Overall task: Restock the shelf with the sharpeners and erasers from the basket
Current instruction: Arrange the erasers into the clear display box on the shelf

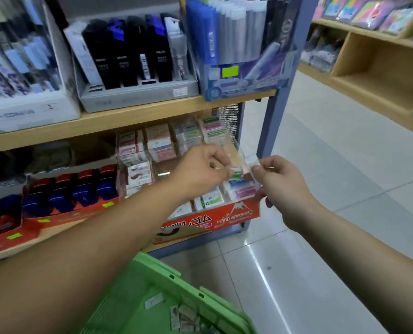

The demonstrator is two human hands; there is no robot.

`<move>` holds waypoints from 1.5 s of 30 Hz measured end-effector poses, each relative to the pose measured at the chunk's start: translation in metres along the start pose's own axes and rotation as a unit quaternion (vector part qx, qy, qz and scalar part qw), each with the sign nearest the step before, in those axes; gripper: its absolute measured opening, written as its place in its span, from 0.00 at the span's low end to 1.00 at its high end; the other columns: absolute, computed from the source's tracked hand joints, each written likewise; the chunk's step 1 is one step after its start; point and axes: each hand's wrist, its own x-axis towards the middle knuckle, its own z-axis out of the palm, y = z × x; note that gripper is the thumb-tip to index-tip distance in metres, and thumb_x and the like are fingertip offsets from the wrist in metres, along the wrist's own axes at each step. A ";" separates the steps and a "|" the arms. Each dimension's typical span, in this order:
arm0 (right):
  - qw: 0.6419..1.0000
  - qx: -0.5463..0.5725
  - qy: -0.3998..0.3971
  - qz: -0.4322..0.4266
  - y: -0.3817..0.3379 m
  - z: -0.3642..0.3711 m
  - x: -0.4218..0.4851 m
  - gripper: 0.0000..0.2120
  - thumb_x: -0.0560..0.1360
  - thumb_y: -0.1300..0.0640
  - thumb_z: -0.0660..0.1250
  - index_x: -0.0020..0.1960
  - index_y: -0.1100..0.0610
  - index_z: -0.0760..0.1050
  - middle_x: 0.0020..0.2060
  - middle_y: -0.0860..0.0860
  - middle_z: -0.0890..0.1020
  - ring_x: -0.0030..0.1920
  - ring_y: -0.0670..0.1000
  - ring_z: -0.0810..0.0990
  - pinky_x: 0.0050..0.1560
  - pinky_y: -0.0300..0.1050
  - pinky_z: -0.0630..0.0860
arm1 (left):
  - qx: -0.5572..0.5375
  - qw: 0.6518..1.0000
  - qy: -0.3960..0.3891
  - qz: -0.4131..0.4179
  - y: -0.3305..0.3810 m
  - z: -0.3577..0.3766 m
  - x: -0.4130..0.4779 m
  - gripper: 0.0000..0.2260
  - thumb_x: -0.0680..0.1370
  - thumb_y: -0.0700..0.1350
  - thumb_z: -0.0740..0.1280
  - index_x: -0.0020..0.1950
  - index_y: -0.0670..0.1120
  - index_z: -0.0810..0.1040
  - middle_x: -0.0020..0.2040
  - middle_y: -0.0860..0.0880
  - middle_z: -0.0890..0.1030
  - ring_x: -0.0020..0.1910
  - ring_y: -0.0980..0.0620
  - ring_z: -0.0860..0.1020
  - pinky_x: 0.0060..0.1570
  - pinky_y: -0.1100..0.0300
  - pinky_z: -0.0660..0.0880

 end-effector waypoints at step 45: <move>0.997 0.074 0.035 0.000 0.007 0.005 0.021 0.07 0.82 0.51 0.70 0.52 0.53 0.84 0.44 0.49 0.87 0.30 0.38 0.82 0.26 0.32 0.73 | 0.203 0.979 -0.017 -0.009 -0.006 -0.004 0.073 0.03 0.72 0.47 0.80 0.41 0.53 0.88 0.38 0.59 0.85 0.42 0.60 0.83 0.48 0.58 0.83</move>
